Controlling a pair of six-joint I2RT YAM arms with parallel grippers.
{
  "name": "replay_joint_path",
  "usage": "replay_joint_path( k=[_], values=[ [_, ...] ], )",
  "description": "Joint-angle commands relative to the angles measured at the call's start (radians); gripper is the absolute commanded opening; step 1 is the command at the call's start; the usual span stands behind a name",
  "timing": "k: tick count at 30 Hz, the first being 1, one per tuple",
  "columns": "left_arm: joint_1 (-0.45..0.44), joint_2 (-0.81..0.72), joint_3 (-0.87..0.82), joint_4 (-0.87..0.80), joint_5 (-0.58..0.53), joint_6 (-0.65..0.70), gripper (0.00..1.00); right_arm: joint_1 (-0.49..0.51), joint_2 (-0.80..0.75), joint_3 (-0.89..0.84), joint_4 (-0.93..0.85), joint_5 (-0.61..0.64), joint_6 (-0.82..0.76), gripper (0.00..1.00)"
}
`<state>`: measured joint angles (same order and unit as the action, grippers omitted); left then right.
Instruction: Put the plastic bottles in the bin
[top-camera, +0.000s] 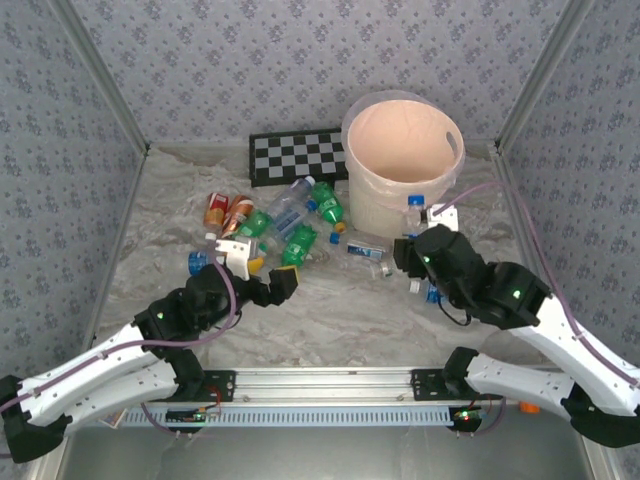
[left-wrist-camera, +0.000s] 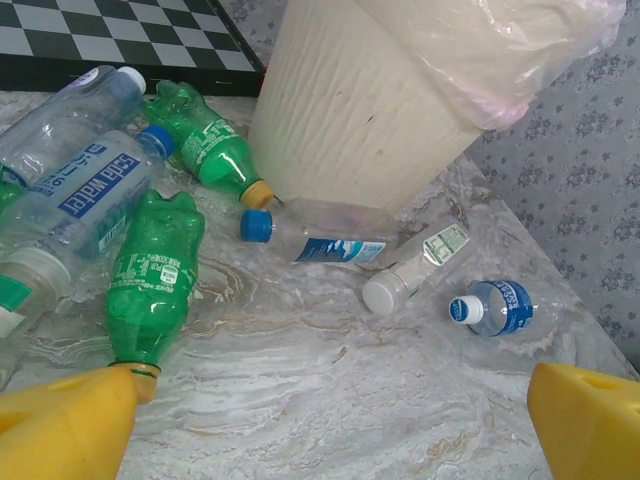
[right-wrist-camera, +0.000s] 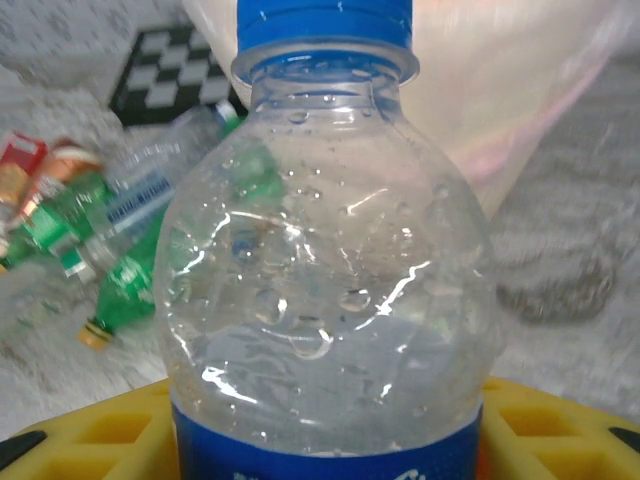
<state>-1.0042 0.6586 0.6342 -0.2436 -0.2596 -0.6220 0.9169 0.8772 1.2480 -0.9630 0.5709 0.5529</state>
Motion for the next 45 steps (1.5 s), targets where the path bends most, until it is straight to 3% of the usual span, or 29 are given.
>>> replay_joint_path(
  k=[1, 5, 11, 15, 24, 35, 40, 45],
  values=[
    [-0.007, -0.018, 0.006, -0.003, -0.023, -0.005, 1.0, -0.024, 0.033, 0.098, 0.014, 0.103, -0.158, 0.56],
    [-0.006, -0.026, 0.009, -0.01, -0.017, 0.001, 1.0, -0.116, 0.103, 0.194, 0.07, 0.081, -0.26, 0.56],
    [-0.006, -0.056, 0.014, -0.036, -0.042, 0.015, 1.0, -0.386, 0.228, 0.299, 0.145, -0.169, -0.282, 0.56],
    [-0.007, -0.083, 0.022, -0.056, -0.06, 0.034, 1.0, -0.481, 0.329, 0.372, 0.177, -0.254, -0.275, 0.56],
    [-0.004, -0.112, 0.044, -0.083, -0.118, 0.113, 1.0, -0.562, 0.601, 0.606, 0.17, -0.315, -0.265, 0.56],
    [0.005, -0.067, 0.092, -0.062, -0.221, 0.236, 1.0, -0.615, 0.827, 0.772, 0.171, -0.345, -0.228, 0.56],
    [0.055, -0.015, 0.12, -0.063, -0.192, 0.25, 1.0, -0.613, 0.881, 0.817, 0.156, -0.319, -0.218, 0.63],
    [0.107, 0.026, 0.127, -0.083, -0.11, 0.248, 1.0, -0.598, 0.889, 0.814, 0.139, -0.311, -0.182, 0.93]
  ],
)
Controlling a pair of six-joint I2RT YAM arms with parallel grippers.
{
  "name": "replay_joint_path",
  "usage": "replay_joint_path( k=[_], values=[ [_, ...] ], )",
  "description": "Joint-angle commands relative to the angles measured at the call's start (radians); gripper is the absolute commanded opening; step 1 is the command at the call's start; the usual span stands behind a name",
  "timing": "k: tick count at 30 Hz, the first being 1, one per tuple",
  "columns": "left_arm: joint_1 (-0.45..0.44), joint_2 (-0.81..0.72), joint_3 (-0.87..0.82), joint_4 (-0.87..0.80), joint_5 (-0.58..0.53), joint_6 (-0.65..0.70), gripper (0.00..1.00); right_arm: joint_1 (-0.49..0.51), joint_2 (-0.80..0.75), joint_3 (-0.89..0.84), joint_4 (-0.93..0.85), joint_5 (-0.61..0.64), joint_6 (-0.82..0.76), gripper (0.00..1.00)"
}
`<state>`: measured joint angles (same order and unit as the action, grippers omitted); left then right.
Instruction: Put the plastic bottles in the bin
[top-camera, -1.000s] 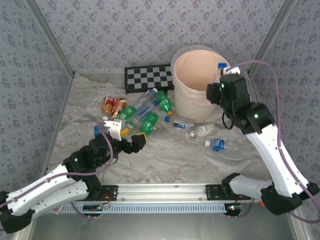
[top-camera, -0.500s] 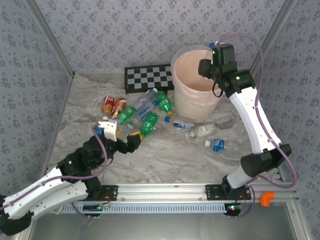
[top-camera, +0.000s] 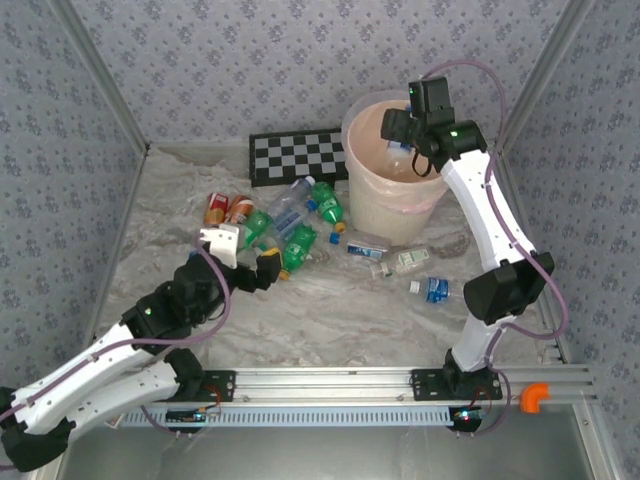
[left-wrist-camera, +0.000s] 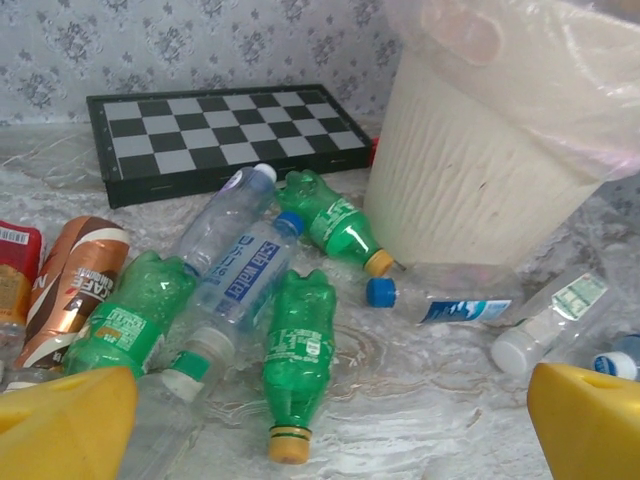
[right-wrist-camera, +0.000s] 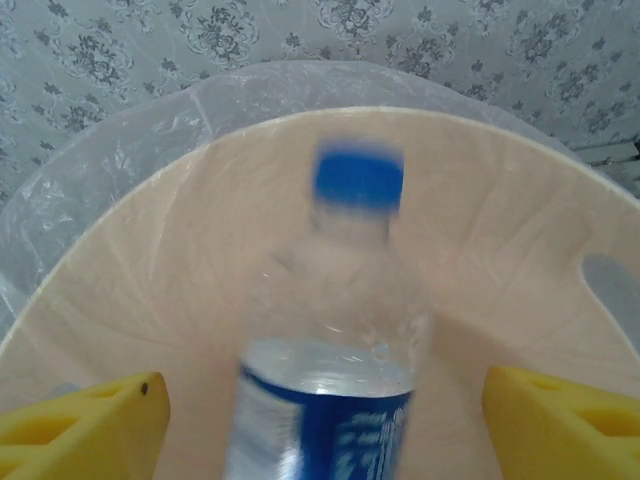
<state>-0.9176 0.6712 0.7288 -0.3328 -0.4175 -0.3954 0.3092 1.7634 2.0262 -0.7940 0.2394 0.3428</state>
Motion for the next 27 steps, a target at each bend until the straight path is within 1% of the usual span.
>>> replay_joint_path(
  k=[1, 7, 10, 15, 19, 24, 27],
  values=[
    [0.026, 0.019, 0.036, 0.001, 0.058, 0.023, 1.0, 0.016, -0.001, 0.034, -0.031, 0.026, 0.028, 0.99],
    [0.035, 0.061, 0.072, -0.032, 0.106, 0.008, 1.0, 0.064, -0.047, -0.006, -0.04, 0.047, 0.027, 1.0],
    [0.035, 0.077, 0.1, -0.057, 0.116, -0.022, 1.0, 0.079, -0.109, -0.07, -0.034, 0.045, 0.025, 1.0],
    [0.034, 0.104, 0.127, -0.071, 0.16, -0.103, 1.0, 0.08, -0.304, -0.311, 0.076, 0.0, 0.017, 1.0],
    [0.034, 0.146, 0.124, -0.034, 0.18, -0.155, 1.0, 0.074, -0.471, -0.507, 0.175, -0.047, 0.017, 1.0],
    [0.033, 0.234, 0.148, 0.037, 0.205, -0.208, 1.0, 0.071, -0.667, -0.673, 0.189, -0.074, 0.063, 1.0],
    [0.028, 0.303, 0.183, 0.074, 0.207, -0.212, 1.0, 0.065, -0.78, -0.776, 0.19, -0.094, 0.071, 1.0]
  ],
)
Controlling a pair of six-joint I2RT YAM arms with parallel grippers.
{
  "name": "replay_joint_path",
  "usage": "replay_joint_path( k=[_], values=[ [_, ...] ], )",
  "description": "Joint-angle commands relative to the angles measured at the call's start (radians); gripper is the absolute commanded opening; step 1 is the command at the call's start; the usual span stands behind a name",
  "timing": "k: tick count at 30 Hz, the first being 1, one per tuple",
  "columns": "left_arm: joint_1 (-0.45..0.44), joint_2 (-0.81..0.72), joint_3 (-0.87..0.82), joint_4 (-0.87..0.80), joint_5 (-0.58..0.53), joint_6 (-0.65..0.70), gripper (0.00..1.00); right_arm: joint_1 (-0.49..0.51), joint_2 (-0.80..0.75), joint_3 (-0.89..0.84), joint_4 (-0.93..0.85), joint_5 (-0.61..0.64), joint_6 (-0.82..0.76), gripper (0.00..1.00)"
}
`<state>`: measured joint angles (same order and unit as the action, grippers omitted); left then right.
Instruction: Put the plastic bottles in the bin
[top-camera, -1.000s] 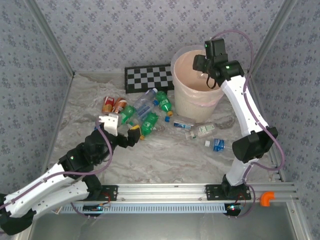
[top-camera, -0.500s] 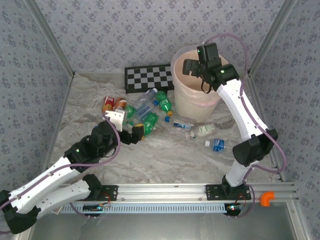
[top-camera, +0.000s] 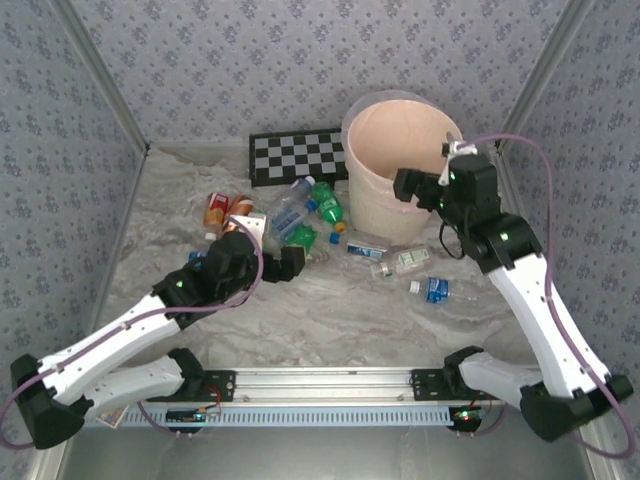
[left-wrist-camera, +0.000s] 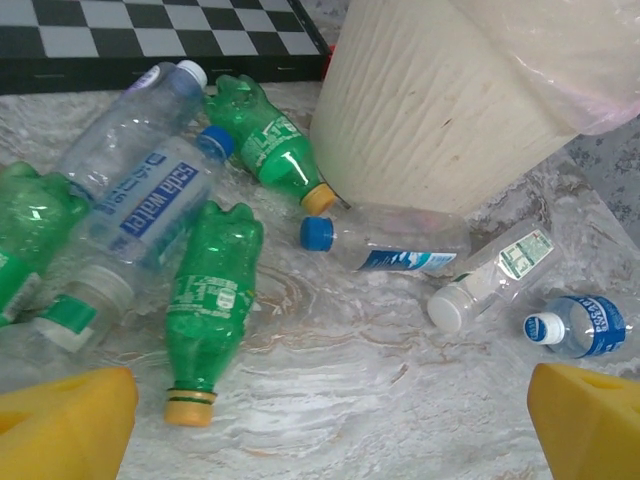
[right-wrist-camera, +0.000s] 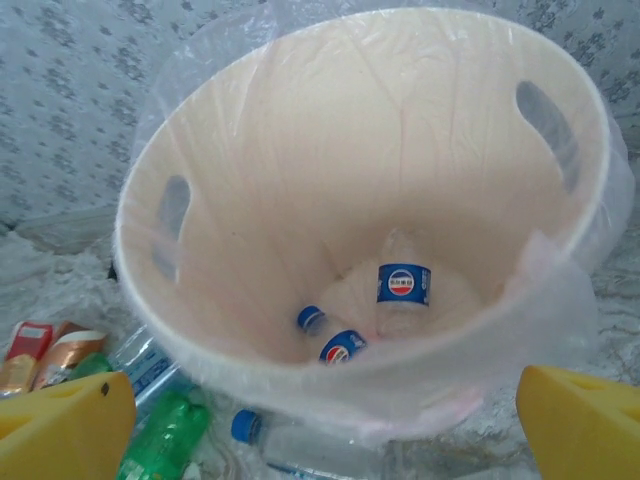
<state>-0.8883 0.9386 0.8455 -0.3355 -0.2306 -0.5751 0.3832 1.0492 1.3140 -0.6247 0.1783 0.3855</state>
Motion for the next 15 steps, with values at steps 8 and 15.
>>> replay_joint_path(
  k=[8, 15],
  values=[
    [-0.027, 0.277, 0.206, 0.071, -0.005, -0.037, 1.0, -0.089, -0.261, -0.31, -0.009, -0.128, 0.066, 0.99],
    [-0.044, 0.477, 0.328, 0.071, 0.014, -0.012, 1.0, -0.142, -0.312, -0.416, -0.039, -0.17, 0.103, 0.99]
  ],
)
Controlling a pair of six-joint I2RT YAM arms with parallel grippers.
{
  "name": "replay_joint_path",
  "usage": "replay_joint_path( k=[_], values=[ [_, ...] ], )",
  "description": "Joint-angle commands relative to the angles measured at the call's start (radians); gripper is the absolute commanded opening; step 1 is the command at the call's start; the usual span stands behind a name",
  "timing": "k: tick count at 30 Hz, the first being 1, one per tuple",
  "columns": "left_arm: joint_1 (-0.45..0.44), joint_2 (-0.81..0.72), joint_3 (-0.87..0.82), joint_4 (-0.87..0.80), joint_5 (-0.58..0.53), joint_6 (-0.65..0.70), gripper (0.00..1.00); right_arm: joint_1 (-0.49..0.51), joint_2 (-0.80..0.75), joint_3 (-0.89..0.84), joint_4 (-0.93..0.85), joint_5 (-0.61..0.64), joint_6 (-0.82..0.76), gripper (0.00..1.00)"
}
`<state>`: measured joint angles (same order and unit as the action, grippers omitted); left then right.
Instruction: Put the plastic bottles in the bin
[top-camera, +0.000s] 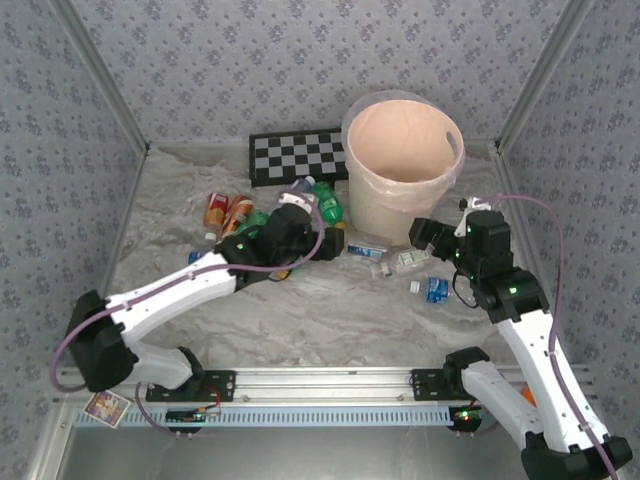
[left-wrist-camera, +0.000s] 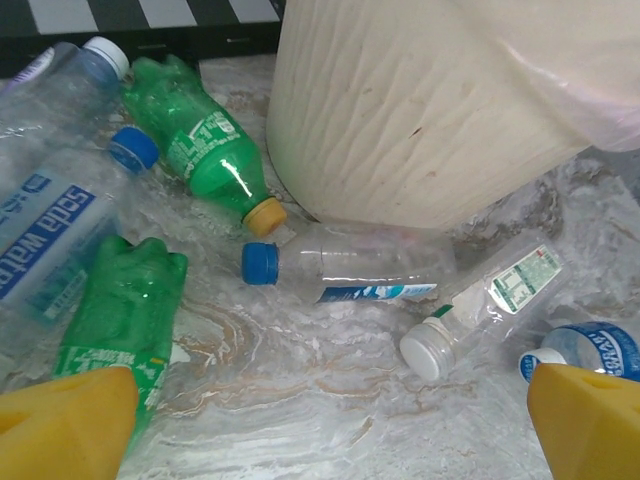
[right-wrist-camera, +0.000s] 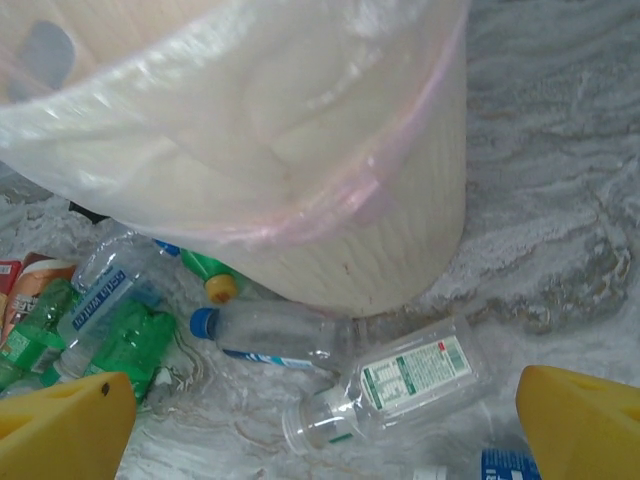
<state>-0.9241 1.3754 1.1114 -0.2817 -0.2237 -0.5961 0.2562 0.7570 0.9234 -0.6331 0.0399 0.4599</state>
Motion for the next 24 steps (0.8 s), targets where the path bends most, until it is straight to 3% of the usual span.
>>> replay_joint_path(
  k=[1, 8, 14, 24],
  values=[
    [-0.011, 0.06, 0.075, 0.018, 0.007, 0.015, 1.0, -0.02, -0.025, -0.04, -0.038, -0.035, 0.033, 0.99],
    [-0.027, 0.126, 0.022, 0.165, -0.017, 0.016, 1.0, -0.046, -0.074, -0.097, -0.168, 0.015, 0.065, 1.0],
    [-0.028, 0.179, 0.102, 0.069, 0.077, 0.041, 1.0, -0.088, -0.153, -0.199, -0.206, 0.03, 0.146, 0.99],
    [-0.026, 0.154, 0.11, 0.096, 0.22, 0.206, 1.0, -0.125, -0.196, -0.335, -0.193, -0.02, 0.364, 0.99]
  ],
)
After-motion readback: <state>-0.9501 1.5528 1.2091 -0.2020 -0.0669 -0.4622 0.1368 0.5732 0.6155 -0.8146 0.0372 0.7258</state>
